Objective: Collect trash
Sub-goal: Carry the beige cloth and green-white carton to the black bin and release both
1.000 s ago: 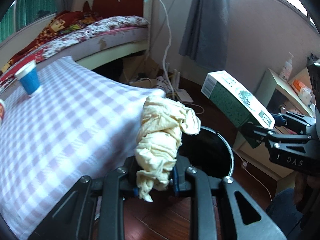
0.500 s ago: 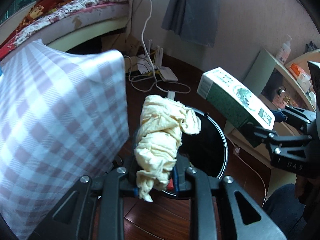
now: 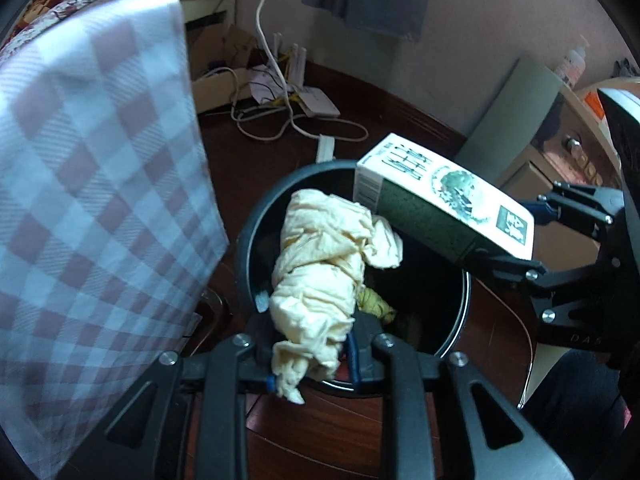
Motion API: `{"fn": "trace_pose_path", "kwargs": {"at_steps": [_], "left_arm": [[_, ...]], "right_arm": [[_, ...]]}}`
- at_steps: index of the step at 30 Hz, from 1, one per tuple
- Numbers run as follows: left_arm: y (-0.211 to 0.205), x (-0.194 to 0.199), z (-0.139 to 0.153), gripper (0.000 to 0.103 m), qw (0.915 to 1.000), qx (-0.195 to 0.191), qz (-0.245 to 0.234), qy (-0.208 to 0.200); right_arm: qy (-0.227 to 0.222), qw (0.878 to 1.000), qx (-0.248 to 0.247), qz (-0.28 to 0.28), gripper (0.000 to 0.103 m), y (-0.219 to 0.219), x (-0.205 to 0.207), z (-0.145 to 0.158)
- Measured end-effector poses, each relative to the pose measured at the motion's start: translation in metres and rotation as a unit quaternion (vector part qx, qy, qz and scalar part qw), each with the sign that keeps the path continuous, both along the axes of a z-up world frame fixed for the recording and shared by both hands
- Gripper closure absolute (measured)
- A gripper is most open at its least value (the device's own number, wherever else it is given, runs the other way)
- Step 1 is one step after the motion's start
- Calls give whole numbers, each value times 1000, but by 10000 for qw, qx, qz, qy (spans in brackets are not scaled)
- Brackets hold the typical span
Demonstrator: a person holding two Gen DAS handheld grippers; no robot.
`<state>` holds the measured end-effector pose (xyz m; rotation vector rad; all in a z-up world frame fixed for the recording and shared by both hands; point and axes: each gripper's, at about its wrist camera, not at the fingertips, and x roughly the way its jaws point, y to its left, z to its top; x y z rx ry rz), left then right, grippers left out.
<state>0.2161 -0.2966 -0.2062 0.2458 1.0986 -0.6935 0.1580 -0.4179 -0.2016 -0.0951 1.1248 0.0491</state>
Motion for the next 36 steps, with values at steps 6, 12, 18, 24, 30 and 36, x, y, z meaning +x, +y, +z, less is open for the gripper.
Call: {"fn": "trace_pose_path", "kwargs": {"at_steps": [6, 12, 18, 24, 30, 36], "left_arm": [[-1, 5, -9, 76, 9999, -40, 10, 157], [-7, -2, -17, 59, 9993, -113, -191, 317], [16, -7, -28, 6, 9988, 231, 418, 49], [35, -15, -34, 1, 9944, 538, 876, -244], [47, -21, -24, 1, 9913, 493, 1156, -388], [56, -28, -13, 1, 9887, 502, 1291, -577]], "right_arm": [[138, 9999, 3, 92, 47, 1, 3, -9], [285, 9994, 51, 214, 47, 0, 9, -17], [375, 9987, -161, -311, 19, -24, -4, -24], [299, 9971, -90, -690, 1, -31, -10, -29], [136, 9966, 45, -814, 1, -22, -14, -25], [66, 9972, 76, -740, 1, -7, -15, -20]]}}
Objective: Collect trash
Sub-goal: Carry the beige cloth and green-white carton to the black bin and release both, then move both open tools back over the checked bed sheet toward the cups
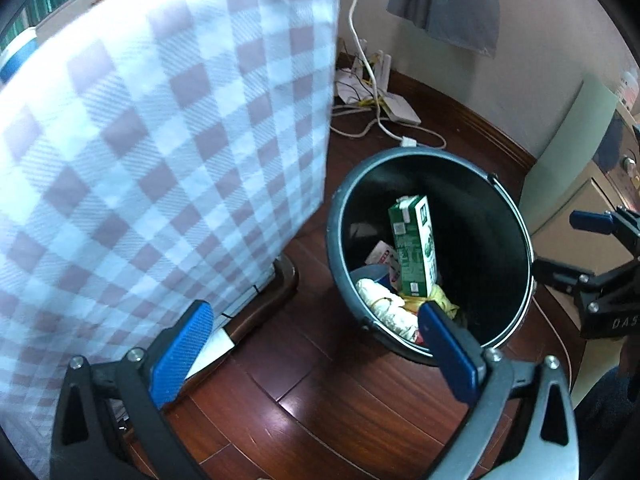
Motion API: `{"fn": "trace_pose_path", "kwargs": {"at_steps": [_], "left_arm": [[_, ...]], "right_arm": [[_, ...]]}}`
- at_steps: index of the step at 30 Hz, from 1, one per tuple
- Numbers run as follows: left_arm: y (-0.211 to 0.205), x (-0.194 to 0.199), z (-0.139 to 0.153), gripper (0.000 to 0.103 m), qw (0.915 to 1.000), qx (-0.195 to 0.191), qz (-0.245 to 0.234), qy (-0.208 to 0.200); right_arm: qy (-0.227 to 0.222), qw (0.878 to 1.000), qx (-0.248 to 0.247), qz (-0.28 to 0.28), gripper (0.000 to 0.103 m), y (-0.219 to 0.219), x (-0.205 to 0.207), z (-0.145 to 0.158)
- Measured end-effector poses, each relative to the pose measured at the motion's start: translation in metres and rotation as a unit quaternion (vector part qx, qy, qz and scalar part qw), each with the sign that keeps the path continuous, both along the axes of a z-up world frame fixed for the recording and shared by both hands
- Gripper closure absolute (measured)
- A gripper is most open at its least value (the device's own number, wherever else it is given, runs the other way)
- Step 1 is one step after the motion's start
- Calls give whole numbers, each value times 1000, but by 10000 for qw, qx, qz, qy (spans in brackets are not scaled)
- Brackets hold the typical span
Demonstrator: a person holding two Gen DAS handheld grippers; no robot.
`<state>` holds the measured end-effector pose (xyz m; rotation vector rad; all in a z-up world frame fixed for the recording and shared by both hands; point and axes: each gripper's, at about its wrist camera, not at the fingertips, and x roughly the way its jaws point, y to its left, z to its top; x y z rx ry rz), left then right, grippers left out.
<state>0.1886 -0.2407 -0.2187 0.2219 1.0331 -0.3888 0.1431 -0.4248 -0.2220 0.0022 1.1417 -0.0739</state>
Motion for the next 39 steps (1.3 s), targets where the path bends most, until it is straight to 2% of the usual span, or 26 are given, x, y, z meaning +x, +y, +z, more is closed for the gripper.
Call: {"fn": "trace_pose_path", "kwargs": {"at_steps": [4, 20, 31, 39], "left_arm": [[13, -6, 13, 1, 9996, -19, 198, -199], [68, -26, 53, 1, 9964, -167, 718, -425], [121, -33, 86, 1, 9892, -230, 1239, -751], [162, -38, 116, 1, 9802, -300, 1636, -1071]], "right_arm": [[-83, 9999, 23, 52, 1, 10, 0, 7], [-533, 9968, 75, 592, 1, 69, 4, 51], [-848, 9907, 104, 1060, 1, 118, 15, 82], [-1206, 9829, 243, 1371, 1, 158, 25, 114]]}}
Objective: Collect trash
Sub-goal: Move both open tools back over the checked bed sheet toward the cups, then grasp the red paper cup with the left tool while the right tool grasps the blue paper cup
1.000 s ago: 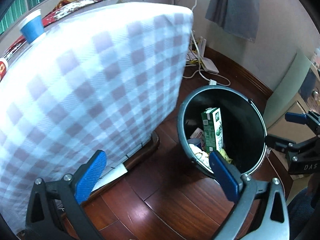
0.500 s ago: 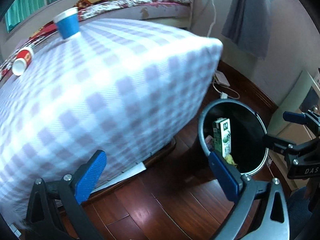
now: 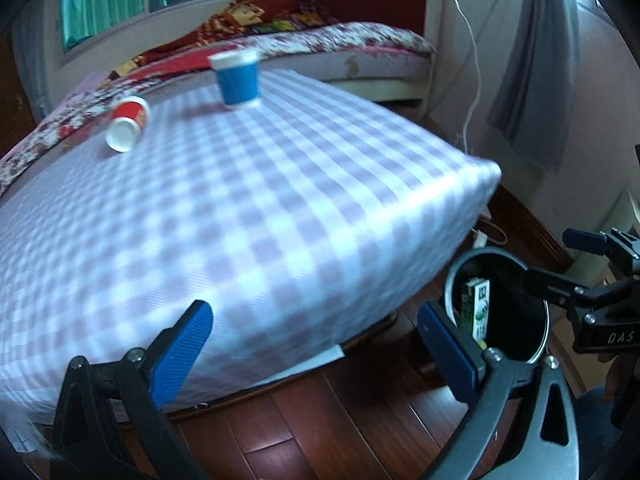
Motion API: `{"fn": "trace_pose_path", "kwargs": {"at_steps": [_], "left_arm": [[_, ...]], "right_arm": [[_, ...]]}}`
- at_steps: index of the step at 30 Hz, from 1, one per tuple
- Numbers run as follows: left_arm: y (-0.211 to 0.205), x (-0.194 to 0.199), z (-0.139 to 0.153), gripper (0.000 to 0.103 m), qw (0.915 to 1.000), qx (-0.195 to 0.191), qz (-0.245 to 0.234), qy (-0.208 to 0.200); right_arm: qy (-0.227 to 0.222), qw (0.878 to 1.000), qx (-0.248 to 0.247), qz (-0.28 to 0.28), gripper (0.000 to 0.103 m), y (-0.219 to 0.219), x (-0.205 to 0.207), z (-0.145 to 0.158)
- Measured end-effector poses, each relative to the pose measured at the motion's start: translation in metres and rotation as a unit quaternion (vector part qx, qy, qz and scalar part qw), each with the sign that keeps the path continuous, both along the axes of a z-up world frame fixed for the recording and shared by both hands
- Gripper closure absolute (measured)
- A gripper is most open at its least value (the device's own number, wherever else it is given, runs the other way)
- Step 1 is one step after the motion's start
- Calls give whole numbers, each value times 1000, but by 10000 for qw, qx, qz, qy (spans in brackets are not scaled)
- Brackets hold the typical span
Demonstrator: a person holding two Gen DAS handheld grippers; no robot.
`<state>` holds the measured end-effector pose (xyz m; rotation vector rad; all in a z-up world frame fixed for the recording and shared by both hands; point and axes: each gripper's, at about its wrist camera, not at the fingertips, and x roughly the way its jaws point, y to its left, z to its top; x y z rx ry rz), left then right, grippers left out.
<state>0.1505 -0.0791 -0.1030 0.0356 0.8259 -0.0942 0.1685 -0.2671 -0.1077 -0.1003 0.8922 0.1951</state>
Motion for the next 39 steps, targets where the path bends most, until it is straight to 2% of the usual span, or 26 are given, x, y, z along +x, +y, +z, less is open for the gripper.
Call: {"fn": "trace_pose_path", "kwargs": {"at_steps": [13, 18, 21, 24, 27, 33, 39], "left_arm": [[84, 18, 38, 1, 9953, 90, 889, -364], [117, 40, 64, 1, 9911, 333, 1208, -445], [134, 56, 73, 1, 9893, 306, 1361, -436], [148, 76, 80, 1, 9871, 356, 1480, -502], [167, 94, 79, 1, 9855, 243, 1581, -568], [198, 147, 59, 1, 9846, -14, 1693, -433], [207, 196, 37, 12, 9870, -19, 1602, -159]], "right_arm": [[-370, 9980, 188, 474, 1, 72, 39, 43], [-484, 9954, 455, 684, 1, 96, 61, 65], [-577, 9939, 336, 882, 1, 119, 76, 75], [-453, 9917, 315, 1162, 1, 140, 98, 78], [-413, 9917, 148, 1211, 1, 161, 125, 75], [-329, 9929, 326, 1092, 1, 188, 195, 60], [-289, 9945, 292, 961, 1, 204, 246, 48]]}}
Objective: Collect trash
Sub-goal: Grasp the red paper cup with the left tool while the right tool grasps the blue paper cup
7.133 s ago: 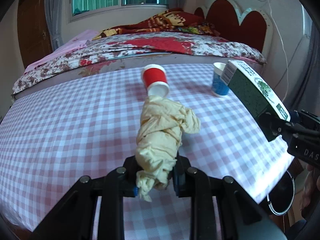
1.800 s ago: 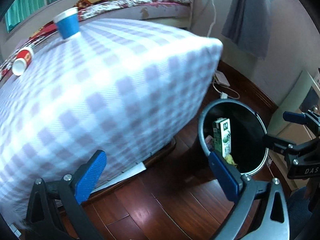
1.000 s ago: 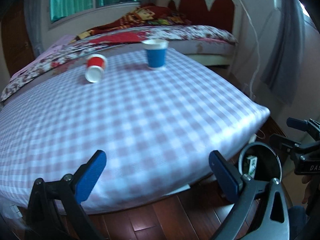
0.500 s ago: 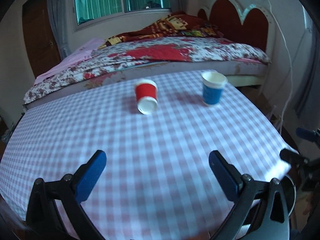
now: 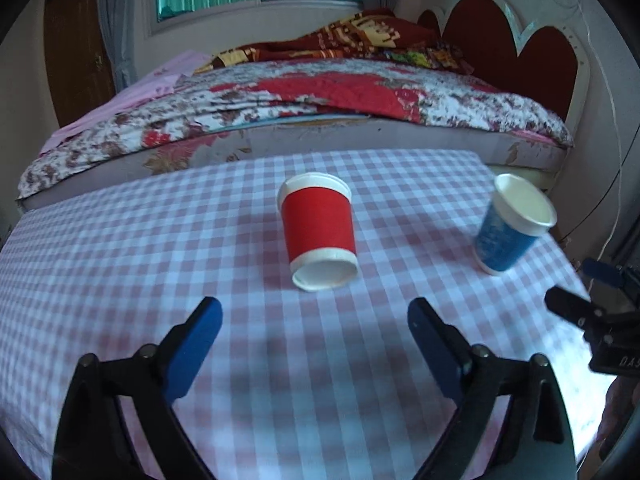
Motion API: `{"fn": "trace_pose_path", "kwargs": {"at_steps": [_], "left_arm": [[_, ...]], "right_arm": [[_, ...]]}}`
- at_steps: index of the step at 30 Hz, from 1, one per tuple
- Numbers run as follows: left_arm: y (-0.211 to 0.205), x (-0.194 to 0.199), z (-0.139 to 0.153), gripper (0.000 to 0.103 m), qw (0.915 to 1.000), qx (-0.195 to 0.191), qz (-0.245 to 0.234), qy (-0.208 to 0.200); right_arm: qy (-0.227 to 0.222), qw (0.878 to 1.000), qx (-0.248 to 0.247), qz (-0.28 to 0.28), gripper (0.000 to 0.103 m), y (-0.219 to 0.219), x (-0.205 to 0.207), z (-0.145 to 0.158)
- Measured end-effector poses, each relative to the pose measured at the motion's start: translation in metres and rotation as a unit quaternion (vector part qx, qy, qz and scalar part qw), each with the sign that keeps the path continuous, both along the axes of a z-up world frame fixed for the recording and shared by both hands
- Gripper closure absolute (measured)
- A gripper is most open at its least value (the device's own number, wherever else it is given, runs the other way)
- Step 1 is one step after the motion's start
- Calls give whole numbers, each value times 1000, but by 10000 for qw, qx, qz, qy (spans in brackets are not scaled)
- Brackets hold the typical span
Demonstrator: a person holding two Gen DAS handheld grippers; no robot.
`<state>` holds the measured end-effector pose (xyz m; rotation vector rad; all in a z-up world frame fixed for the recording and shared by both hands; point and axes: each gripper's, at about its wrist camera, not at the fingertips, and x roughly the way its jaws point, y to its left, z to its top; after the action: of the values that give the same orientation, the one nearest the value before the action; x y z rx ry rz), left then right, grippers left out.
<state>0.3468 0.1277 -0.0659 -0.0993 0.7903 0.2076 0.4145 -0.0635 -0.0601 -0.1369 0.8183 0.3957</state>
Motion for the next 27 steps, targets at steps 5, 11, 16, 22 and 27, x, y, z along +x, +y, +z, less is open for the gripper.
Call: {"fn": "trace_pose_path", "kwargs": {"at_steps": [5, 11, 16, 22, 27], "left_arm": [[7, 28, -12, 16, 9999, -5, -11, 157], [13, 49, -18, 16, 9999, 21, 30, 164], [22, 65, -26, 20, 9996, -118, 12, 245], [25, 74, -34, 30, 9991, -196, -90, 359], [30, 77, -37, 40, 9986, -283, -117, 430]], "right_arm": [[68, 9999, -120, 14, 5, 11, 28, -7], [103, 9997, -239, 23, 15, 25, 51, -15], [129, 9997, -231, -13, 24, 31, 63, -19], [147, 9996, -248, -61, 37, 32, 74, -23], [159, 9995, -268, -15, 39, 37, 79, -24]]}}
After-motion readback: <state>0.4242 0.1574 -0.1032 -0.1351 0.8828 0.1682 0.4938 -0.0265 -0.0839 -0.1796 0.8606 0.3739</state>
